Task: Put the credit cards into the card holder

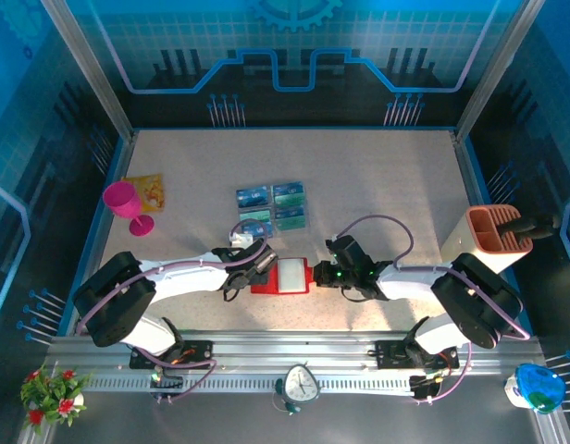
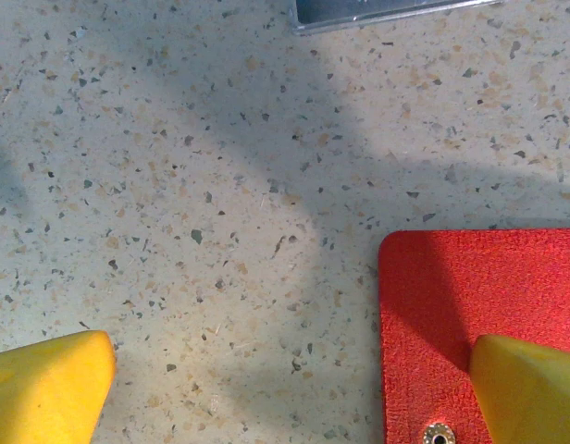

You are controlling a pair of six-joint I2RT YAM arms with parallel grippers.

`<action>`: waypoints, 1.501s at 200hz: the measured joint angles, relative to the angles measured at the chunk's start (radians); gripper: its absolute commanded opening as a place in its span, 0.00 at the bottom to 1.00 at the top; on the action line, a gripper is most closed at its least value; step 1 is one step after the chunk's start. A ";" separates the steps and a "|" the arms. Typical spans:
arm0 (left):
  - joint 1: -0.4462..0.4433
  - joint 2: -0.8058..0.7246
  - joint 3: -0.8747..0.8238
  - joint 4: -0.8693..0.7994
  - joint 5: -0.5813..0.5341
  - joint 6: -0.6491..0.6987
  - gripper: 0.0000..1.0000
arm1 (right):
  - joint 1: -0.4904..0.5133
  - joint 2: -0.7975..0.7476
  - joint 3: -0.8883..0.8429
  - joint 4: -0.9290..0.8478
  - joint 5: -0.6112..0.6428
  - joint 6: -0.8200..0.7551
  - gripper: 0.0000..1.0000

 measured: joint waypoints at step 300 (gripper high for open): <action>-0.051 -0.134 -0.018 0.386 0.432 -0.264 0.99 | 0.000 -0.018 -0.035 0.035 -0.022 0.012 0.00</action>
